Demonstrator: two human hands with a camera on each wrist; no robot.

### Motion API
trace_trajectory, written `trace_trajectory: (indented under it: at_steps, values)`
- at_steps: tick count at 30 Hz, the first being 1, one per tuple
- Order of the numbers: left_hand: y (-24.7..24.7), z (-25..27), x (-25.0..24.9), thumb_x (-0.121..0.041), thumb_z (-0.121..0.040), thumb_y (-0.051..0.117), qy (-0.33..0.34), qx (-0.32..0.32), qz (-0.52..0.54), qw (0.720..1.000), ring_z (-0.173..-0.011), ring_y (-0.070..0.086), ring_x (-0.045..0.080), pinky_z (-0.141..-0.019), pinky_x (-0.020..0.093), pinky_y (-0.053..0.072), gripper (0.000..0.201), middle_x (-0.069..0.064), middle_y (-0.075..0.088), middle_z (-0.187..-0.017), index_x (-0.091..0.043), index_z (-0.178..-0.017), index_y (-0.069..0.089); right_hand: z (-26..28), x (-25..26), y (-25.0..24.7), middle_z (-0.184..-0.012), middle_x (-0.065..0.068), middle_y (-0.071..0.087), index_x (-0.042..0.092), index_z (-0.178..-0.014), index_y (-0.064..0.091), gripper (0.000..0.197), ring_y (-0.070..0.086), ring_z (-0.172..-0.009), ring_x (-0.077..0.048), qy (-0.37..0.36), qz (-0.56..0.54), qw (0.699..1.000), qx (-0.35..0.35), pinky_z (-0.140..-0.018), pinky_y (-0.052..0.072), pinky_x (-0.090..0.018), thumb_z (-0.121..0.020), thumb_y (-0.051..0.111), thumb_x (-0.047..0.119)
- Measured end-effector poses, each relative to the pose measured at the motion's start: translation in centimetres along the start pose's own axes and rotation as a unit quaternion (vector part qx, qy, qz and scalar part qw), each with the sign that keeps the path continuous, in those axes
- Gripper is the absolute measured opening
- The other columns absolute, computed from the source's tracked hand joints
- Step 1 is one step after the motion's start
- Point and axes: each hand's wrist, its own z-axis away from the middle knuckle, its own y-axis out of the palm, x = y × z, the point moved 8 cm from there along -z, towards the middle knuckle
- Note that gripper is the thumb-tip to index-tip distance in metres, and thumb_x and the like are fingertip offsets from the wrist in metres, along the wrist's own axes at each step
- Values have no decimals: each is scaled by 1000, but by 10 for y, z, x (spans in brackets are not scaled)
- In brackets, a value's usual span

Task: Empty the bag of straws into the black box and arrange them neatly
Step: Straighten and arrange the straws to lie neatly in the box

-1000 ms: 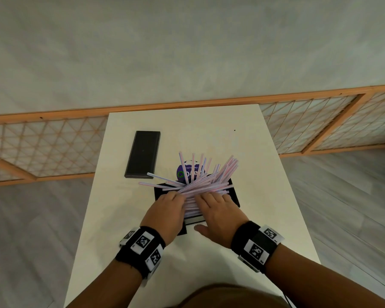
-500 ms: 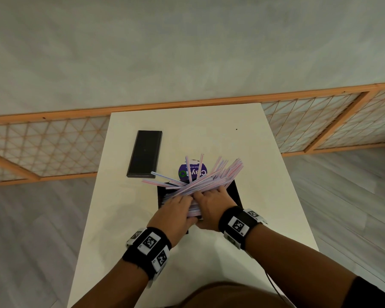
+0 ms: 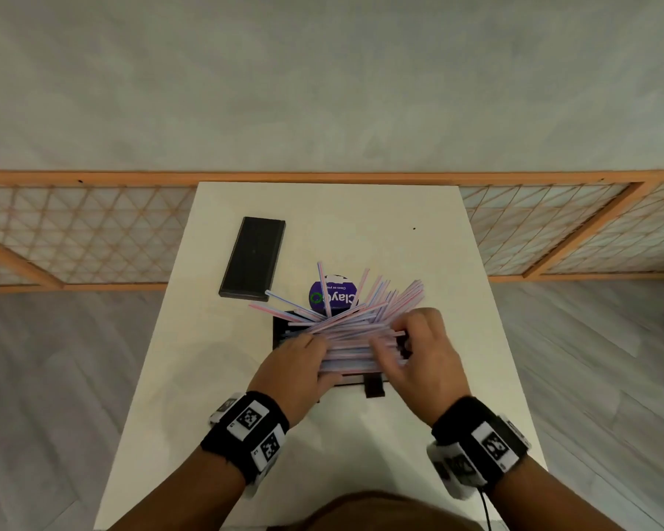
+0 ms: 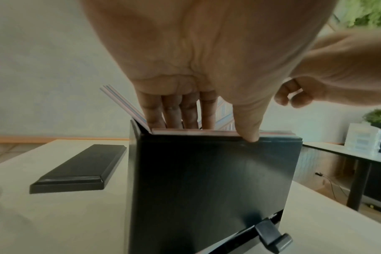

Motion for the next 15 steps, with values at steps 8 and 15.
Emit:
trace_trajectory:
  at_steps: [8, 15]
  values:
    - [-9, -7, -11, -36, -103, 51, 26, -12, 12, 1000, -103, 58, 13, -83, 25, 43, 23, -10, 64, -113, -27, -114, 69, -45, -99, 10, -107, 5, 66, 26, -117, 57, 47, 67, -91, -21, 273, -137, 950, 62, -79, 55, -34, -85, 71, 58]
    - [-4, -17, -11, -32, -101, 54, -10, 34, 5, 999, -107, 62, 18, -92, 33, 51, 25, -6, 67, -119, -27, -123, 64, -73, -87, 32, -72, 4, 70, 14, -98, 73, 16, 57, -50, 2, 250, -221, 937, 104, -49, 43, -15, -89, 78, 26]
